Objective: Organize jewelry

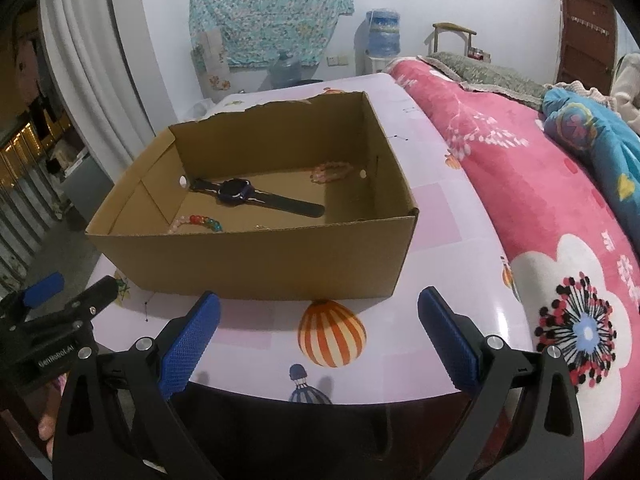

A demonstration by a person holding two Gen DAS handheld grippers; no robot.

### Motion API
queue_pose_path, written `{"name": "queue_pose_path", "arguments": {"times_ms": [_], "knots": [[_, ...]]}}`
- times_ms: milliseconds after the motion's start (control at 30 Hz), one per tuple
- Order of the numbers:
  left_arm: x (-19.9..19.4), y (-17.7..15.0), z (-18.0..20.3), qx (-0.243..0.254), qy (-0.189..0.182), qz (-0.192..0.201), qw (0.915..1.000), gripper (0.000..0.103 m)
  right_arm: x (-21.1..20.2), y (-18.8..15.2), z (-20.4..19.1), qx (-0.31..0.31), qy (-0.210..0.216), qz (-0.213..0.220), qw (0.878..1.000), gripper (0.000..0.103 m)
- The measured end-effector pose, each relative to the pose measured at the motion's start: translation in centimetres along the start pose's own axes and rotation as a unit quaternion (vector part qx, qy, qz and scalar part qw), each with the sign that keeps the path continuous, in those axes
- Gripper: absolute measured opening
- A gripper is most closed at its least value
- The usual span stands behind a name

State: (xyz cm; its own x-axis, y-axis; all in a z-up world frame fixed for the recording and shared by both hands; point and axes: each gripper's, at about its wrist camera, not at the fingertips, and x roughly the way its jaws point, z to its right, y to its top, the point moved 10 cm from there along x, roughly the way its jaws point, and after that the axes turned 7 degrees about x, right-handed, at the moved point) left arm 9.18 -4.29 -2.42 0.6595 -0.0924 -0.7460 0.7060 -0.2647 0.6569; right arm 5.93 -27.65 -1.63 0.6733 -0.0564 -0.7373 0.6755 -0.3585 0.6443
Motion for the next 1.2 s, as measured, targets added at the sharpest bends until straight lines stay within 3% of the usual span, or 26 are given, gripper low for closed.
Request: {"name": "queue_pose_path", "arguments": {"times_ms": [1200], "knots": [[0.1,0.0,1.3,0.03,-0.002,-0.014,0.9995,0.095,0.0,0.1,0.5,0.005,-0.008,-0.007,1.0,0.096]]}}
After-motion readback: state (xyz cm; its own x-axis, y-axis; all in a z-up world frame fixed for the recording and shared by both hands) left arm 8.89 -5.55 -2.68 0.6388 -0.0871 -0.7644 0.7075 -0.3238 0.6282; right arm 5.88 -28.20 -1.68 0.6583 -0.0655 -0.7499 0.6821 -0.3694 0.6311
